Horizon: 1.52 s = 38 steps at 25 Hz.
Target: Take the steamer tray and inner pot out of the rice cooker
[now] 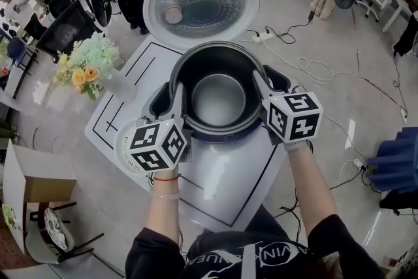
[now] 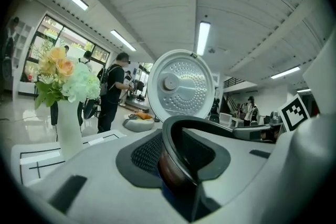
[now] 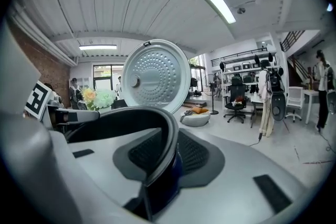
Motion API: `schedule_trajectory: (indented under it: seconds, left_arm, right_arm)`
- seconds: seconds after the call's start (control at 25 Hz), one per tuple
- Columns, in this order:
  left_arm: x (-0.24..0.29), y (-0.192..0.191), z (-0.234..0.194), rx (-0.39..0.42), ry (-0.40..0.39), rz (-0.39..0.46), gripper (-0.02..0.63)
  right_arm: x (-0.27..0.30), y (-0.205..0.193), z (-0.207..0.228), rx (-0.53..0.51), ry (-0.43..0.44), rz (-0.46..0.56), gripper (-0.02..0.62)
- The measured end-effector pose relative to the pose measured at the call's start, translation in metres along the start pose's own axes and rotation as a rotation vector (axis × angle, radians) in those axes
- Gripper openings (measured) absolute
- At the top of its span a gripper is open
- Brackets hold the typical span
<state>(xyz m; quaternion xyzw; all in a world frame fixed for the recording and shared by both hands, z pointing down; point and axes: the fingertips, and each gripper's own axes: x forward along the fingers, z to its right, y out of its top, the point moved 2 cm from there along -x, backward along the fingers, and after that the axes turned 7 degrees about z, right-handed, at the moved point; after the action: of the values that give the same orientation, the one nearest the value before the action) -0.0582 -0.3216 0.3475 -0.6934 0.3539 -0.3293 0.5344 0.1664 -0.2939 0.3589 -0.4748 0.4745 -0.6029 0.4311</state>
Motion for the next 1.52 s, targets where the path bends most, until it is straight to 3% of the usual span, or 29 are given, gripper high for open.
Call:
schedule_trajectory:
  seconds: [0.92, 1.52]
  left_arm:
    - [-0.027, 0.045, 0.008, -0.023, 0.009, 0.131, 0.094]
    - [-0.067, 0.084, 0.012, -0.026, -0.06, 0.217, 0.094]
  right_arm:
    - [-0.027, 0.053, -0.018, -0.003, -0.001, 0.177, 0.084]
    - [-0.067, 0.089, -0.053, -0.016, -0.065, 0.29, 0.083]
